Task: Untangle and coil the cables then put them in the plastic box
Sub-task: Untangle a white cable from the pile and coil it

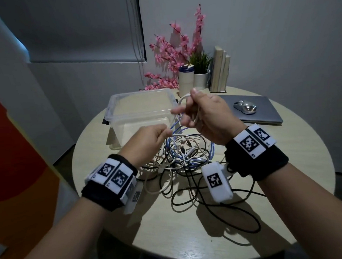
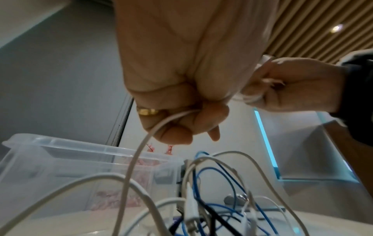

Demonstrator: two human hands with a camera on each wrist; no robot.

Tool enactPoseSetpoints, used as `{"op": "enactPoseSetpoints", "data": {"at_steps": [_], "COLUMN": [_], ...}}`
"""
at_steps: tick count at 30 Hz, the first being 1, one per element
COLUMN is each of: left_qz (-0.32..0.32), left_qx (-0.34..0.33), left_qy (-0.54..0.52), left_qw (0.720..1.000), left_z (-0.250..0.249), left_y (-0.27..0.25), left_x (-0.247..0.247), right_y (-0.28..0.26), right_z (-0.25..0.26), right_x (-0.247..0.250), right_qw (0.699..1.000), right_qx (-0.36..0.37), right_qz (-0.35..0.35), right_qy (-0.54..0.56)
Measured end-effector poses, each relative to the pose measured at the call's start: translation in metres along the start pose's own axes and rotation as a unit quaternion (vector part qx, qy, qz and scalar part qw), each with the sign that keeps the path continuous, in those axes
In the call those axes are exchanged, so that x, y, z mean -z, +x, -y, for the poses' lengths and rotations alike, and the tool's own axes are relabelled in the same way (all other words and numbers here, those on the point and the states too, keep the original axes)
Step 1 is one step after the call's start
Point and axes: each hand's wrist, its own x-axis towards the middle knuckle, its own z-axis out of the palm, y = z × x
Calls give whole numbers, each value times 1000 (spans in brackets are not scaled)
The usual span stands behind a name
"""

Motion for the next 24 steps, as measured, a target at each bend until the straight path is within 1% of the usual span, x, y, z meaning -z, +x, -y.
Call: {"op": "enactPoseSetpoints", "data": {"at_steps": [3, 5, 6, 7, 8, 9, 11, 12, 13, 14, 15, 16, 18, 20, 22, 24], "left_qz": [67, 115, 135, 145, 146, 138, 95, 57, 15, -28, -65, -92, -137, -174, -192, -179], "left_qx": [-42, -81, -95, -105, -107, -103, -84, -80, -78, -75, -66, -57, -57, -71, -80, -54], "left_qy": [68, 118, 137, 153, 170, 181, 202, 211, 208, 181, 143, 109, 64, 33, 26, 24], "left_qw": [995, 983, 977, 972, 969, 968, 971, 973, 975, 980, 985, 988, 987, 982, 978, 982], "left_z": [-4, -7, -7, -7, -5, -3, 1, 4, 7, 9, 9, 9, 5, 1, 1, 5], "left_y": [-7, -11, -12, -13, -13, -12, -10, -8, -5, -3, -1, 1, 5, 9, 11, 11], "left_x": [-12, -18, -20, -19, -16, -12, -1, 5, 11, 16, 22, 26, 34, 39, 39, 36], "right_y": [-1, 2, 4, 6, 7, 7, 4, 2, 0, -1, -2, -3, -6, -9, -10, -11], "right_z": [2, -1, -3, -4, -5, -5, -4, -4, -5, -6, -7, -9, -13, -16, -19, -20], "right_x": [-6, -7, -6, -4, 0, 3, 12, 15, 16, 16, 15, 13, 8, 4, 2, 1], "right_qw": [996, 993, 993, 994, 991, 977, 924, 897, 873, 854, 846, 846, 866, 884, 896, 920], "right_qx": [18, 45, 58, 70, 83, 92, 84, 69, 50, 33, 15, -3, -31, -34, -51, -64], "right_qz": [-20, -48, -63, -78, -95, -110, -116, -104, -86, -64, -42, -21, 20, 62, 91, 114], "right_qy": [90, 102, 80, 31, -52, -158, -353, -424, -478, -514, -532, -532, -498, -463, -432, -370]}}
